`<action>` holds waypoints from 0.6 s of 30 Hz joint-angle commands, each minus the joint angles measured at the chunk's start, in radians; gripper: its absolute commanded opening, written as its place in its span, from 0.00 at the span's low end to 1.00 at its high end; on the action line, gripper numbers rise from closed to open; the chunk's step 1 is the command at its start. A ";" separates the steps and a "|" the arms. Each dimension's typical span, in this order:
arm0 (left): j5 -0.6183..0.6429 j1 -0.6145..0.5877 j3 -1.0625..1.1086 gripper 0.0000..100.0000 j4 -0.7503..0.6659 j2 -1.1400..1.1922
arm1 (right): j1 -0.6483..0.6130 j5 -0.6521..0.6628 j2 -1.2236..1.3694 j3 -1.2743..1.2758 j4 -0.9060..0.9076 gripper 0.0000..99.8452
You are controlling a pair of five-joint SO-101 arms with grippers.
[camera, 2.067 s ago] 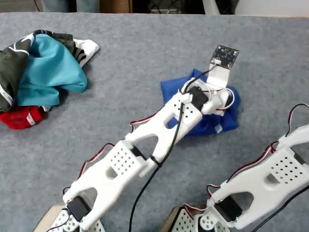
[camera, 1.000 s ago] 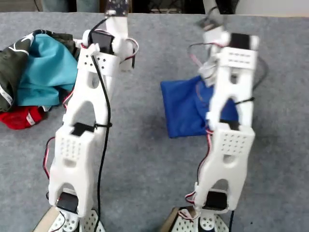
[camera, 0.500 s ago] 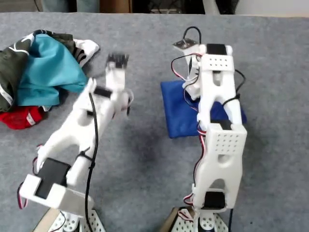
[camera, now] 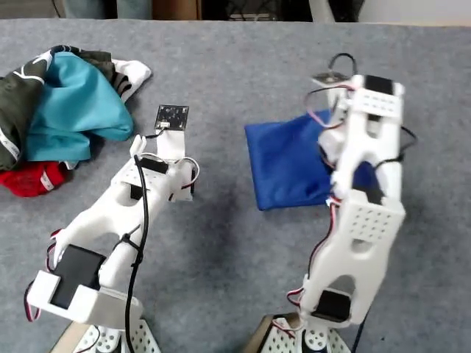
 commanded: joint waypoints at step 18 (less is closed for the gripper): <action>0.008 0.013 -0.203 0.03 0.032 -0.060 | 0.456 0.081 -0.351 0.051 0.049 0.01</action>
